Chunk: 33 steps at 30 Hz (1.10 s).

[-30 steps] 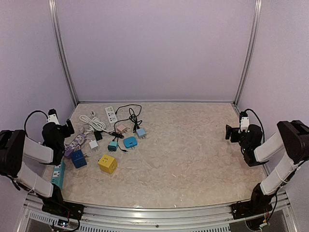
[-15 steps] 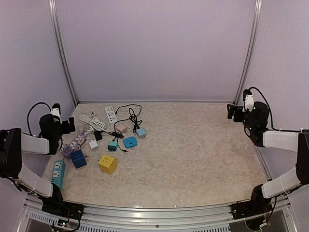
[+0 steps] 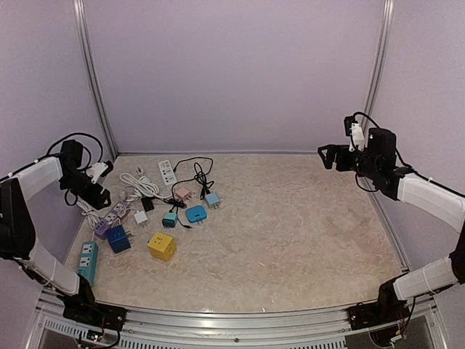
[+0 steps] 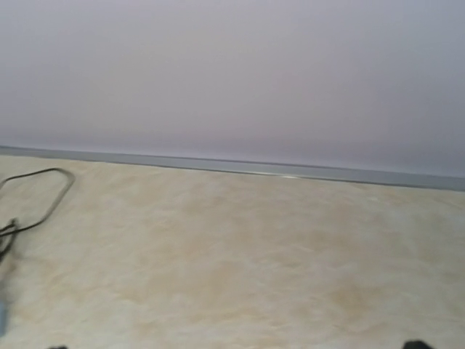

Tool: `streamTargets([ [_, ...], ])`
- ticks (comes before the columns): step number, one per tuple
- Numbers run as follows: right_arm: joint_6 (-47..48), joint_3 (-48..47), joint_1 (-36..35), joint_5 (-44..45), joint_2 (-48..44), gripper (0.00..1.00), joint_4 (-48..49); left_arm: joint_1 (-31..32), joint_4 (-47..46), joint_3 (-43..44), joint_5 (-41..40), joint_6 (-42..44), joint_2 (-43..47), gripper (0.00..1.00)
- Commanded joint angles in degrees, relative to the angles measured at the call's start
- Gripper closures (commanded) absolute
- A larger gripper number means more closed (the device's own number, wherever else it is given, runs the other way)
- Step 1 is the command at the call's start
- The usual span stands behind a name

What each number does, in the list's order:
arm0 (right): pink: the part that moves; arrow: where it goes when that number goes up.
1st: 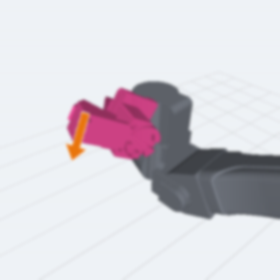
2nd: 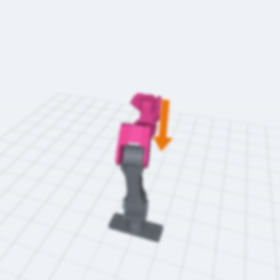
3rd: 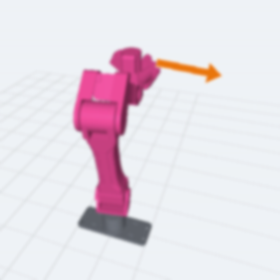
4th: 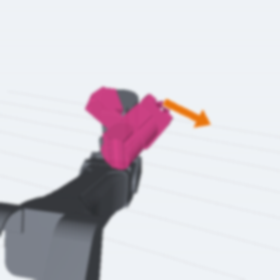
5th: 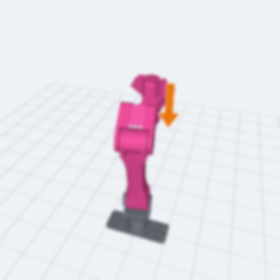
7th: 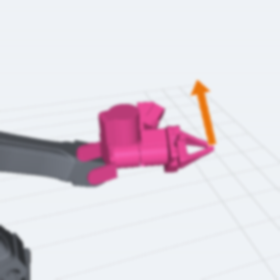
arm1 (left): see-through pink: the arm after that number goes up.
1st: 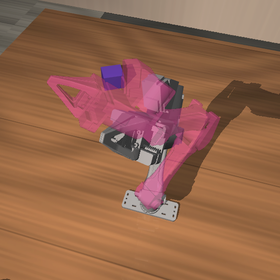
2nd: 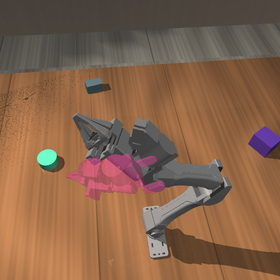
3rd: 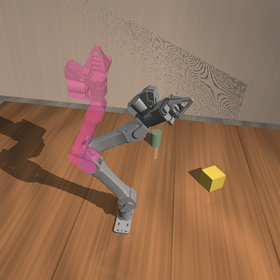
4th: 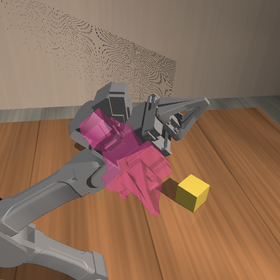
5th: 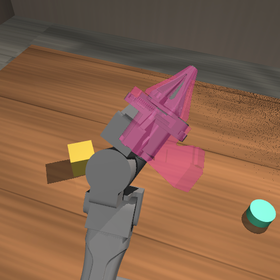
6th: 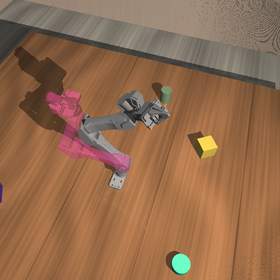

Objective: Insert the plug
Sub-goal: Pick up the socket from the center of the board.

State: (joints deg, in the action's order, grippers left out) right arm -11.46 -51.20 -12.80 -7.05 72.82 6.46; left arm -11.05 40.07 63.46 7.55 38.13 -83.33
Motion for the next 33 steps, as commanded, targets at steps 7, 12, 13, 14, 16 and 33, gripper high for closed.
streamTargets([
  [7,2.46,-0.85,-3.28,1.75,-1.77,0.0,-5.22,0.34,6.47,-6.79,-9.09,3.99,-6.94,0.25],
  [12,4.29,-0.28,-3.32,2.26,-1.67,0.0,-5.84,0.32,4.29,-9.31,-9.2,4.34,-8.69,0.26],
  [13,4.41,-0.18,-3.32,2.18,-1.52,0.0,-5.7,0.47,3.63,-9.8,-8.99,4.51,-8.69,0.25],
  [14,4.39,-0.29,-3.31,2.1,-1.25,0.0,-5.53,0.55,3.16,-10.04,-8.77,4.59,-8.76,0.25],
  [16,3.99,-0.45,-3.29,1.67,-0.41,0.0,-5.17,0.68,2.04,-10.13,-8.54,4.44,-9.48,0.24],
  [33,2.26,-2.91,-4.34,1.46,1.05,0.0,-6.11,-4.37,5.0,-4.11,-0.84,4.95,-10.24,1.0],
])
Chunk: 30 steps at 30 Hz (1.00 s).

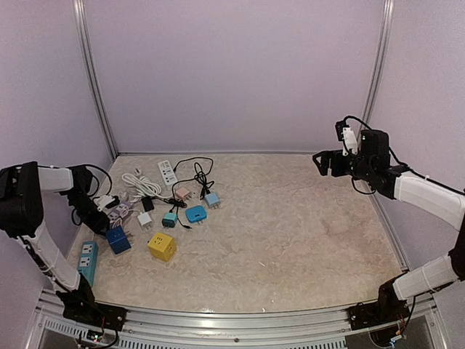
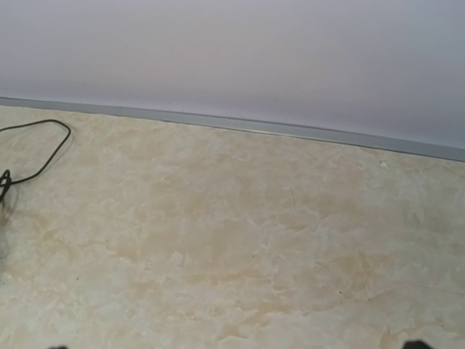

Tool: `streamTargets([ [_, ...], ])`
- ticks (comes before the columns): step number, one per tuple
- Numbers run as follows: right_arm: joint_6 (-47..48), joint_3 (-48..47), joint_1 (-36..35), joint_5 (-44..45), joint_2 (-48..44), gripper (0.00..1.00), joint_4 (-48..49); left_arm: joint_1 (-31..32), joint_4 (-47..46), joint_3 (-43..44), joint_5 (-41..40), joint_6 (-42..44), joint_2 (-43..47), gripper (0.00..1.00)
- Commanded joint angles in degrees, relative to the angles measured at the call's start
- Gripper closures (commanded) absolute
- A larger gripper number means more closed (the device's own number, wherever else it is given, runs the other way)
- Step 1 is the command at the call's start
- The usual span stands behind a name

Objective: Insert the plug
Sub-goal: Pick up the socket from the center of the board.

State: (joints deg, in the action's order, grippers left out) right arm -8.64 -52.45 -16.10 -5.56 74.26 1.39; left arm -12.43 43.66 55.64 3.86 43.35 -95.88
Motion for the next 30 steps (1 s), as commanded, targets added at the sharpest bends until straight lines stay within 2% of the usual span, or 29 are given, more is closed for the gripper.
streamTargets([
  [1,-0.47,-1.73,-1.17,0.25,-0.55,0.0,-1.04,-3.83,1.57,4.65,2.0,-1.12,2.96,1.0],
  [6,-0.59,-2.08,-1.78,0.68,-1.55,0.0,-1.04,-5.24,2.37,9.05,-2.88,-3.0,11.17,1.0],
  [13,-0.31,-3.45,-3.33,1.49,-3.39,0.0,-2.55,-4.72,8.87,17.91,0.59,2.19,24.76,1.0],
  [16,0.12,-4.27,-4.14,-0.26,-4.08,0.0,-2.9,-0.74,14.02,21.34,1.42,3.67,28.05,1.0],
  [19,1.32,-5.44,-5.82,-4.68,-4.26,0.0,-2.06,6.86,18.31,22.92,1.68,3.76,30.42,1.0],
  [24,3.28,-7.46,-10.88,-6.3,-2.45,0.0,-1.83,14.8,19.57,15.77,3.13,1.38,29.07,1.0],
  [30,5.89,-7.93,-15.96,-2.72,-0.87,0.0,-1.57,15.5,14.48,5.38,0.61,-3.43,25.42,1.0],
])
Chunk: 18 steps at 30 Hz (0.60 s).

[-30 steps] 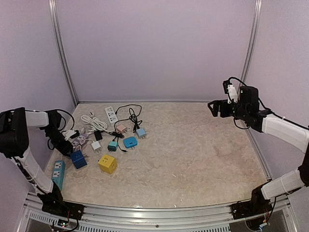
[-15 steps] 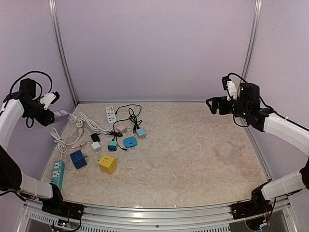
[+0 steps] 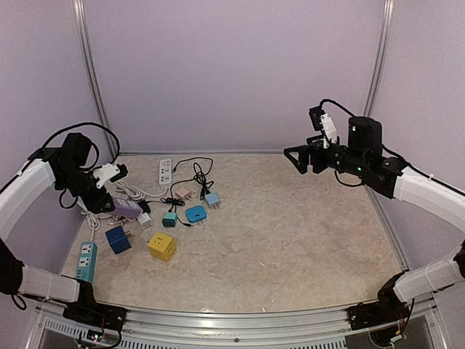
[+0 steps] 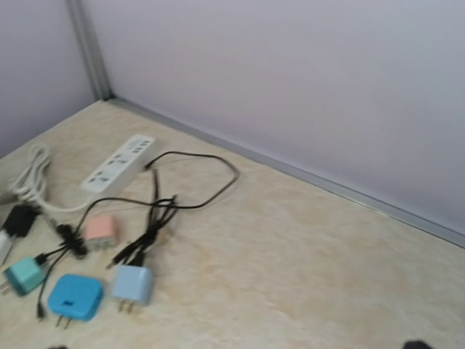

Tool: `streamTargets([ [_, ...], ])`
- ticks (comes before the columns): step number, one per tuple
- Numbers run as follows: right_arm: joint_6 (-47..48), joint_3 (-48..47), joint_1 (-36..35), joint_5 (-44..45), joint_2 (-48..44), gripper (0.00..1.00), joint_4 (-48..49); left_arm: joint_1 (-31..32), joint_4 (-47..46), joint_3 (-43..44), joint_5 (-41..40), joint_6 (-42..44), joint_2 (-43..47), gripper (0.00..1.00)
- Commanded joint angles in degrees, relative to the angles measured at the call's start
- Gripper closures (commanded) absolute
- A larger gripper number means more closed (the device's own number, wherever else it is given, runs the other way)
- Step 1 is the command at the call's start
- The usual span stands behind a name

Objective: Insert the plug
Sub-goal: Pick up the socket from the center of the board.

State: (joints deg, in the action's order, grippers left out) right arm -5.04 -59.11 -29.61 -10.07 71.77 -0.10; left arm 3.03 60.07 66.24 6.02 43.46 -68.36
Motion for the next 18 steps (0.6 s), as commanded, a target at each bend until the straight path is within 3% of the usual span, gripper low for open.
streamTargets([
  [1,1.54,-1.13,-2.94,2.44,2.16,0.0,0.67,0.13,-2.72,-6.54,-1.73,-3.8,-2.64,1.0],
  [4,-0.9,-1.06,-4.94,0.29,5.47,0.0,4.36,0.54,-4.36,-7.82,-0.82,-4.5,-2.68,1.0],
  [10,8.54,-11.13,-12.46,-17.44,21.94,0.0,6.1,3.03,-3.99,-7.02,4.14,-3.78,0.19,1.0],
  [18,19.38,-29.05,-23.8,-18.09,48.39,0.0,25.5,7.21,-4.99,-7.47,6.69,-7.36,-2.69,1.0],
])
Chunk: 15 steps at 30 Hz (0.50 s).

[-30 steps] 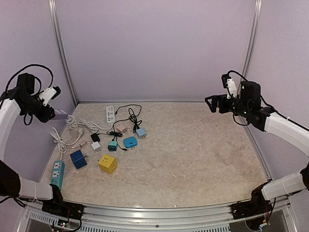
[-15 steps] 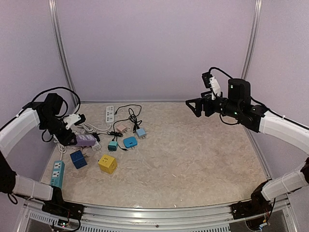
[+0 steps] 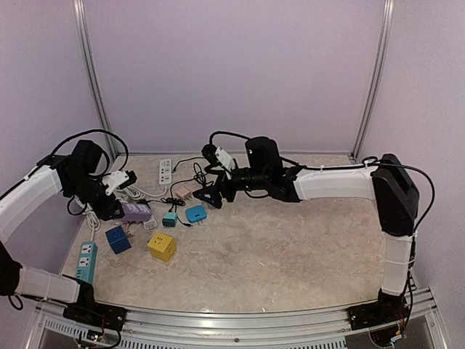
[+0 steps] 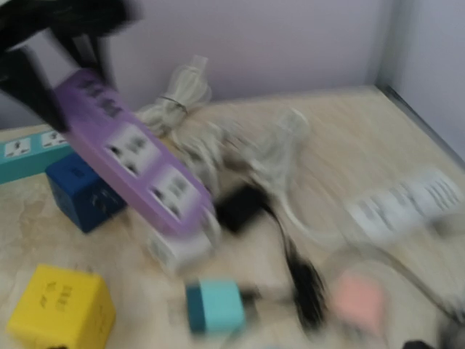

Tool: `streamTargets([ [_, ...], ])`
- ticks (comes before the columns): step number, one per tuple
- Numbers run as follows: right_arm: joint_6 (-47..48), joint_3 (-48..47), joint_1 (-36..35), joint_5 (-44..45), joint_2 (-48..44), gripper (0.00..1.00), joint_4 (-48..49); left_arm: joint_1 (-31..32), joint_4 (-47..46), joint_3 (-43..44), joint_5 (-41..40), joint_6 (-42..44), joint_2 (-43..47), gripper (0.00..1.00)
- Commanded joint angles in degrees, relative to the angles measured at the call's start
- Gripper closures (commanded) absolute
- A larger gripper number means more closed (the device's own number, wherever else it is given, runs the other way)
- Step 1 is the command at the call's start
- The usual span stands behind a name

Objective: Insert the plug
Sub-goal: Pick up the socket from the center of the board.

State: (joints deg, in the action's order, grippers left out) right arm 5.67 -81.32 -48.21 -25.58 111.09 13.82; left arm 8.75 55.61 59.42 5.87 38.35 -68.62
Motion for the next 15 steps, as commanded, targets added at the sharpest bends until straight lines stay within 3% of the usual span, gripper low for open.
streamTargets([
  [1,10.71,-9.47,-6.36,-2.26,12.44,0.0,14.16,1.64,-0.82,-0.37,7.32,-2.66,-2.95,1.0],
  [10,30.47,-32.74,-14.7,12.56,32.93,0.0,10.61,1.11,-0.49,4.4,12.87,-8.98,-9.07,1.0],
  [15,32.89,-44.05,-15.95,20.46,41.95,0.03,8.04,-0.03,-0.39,5.11,15.25,-9.89,-10.23,1.0],
])
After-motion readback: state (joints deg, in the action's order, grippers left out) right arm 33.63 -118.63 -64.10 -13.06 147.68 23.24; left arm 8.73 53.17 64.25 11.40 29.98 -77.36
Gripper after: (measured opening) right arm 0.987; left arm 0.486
